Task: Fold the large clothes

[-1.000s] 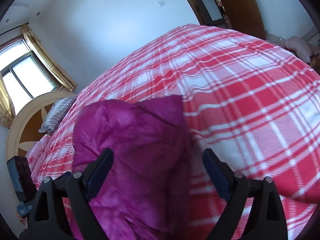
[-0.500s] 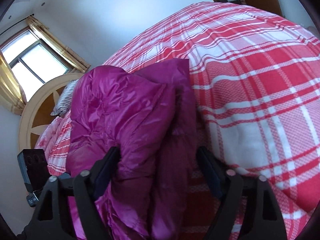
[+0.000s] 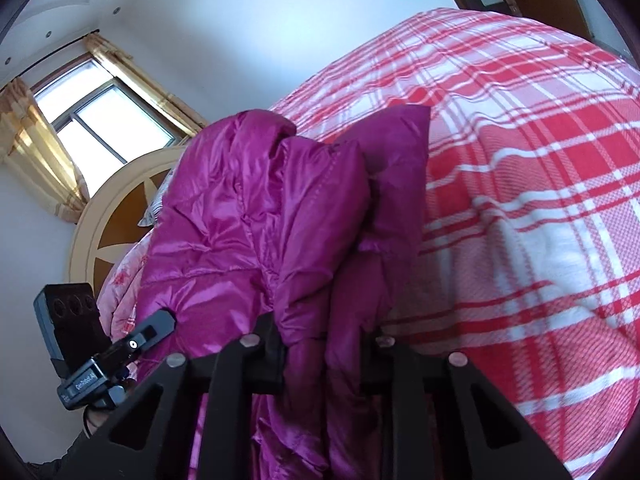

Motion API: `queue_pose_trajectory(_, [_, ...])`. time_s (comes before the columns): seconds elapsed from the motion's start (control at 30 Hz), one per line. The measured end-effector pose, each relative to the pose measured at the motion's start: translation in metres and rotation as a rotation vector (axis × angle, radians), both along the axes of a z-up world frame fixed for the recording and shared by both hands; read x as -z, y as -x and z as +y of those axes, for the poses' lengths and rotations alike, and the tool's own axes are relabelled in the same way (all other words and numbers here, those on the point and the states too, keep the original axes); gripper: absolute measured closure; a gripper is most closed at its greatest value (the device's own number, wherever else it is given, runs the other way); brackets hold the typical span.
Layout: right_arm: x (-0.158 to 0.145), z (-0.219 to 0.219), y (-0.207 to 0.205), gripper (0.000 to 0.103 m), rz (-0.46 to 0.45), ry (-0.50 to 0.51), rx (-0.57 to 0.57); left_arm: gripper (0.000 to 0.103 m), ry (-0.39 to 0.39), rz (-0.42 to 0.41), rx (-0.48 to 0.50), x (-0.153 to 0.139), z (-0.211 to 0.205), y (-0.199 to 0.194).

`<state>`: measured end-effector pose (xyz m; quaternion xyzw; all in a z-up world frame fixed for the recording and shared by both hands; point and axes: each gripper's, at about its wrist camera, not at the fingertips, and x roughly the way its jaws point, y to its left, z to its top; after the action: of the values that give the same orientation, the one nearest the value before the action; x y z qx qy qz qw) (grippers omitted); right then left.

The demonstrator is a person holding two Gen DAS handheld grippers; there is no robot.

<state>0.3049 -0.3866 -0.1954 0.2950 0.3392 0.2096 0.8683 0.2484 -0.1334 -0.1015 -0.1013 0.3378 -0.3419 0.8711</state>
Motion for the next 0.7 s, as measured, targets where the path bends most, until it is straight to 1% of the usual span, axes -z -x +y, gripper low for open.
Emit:
queue_pose_trajectory(0.17, [-0.014,0.025,-0.004,0.078,-0.035,-0.011,-0.045,0.051,-0.045,-0.061,-0.031,-0.019,0.021,0.01])
queue_pose_trajectory(0.33, [-0.019,0.06,-0.017,0.078,-0.045,-0.036,-0.106,0.051,-0.082,-0.082,-0.095,-0.025,0.057,0.013])
queue_pose_trajectory(0.5, [-0.022,0.11,-0.031,0.078,-0.039,-0.029,-0.184,0.051,-0.096,-0.076,-0.16,-0.025,0.096,0.013])
queue_pose_trajectory(0.7, [-0.03,0.167,-0.046,0.078,-0.039,-0.019,-0.268,0.051,-0.09,-0.072,-0.25,-0.024,0.145,0.015])
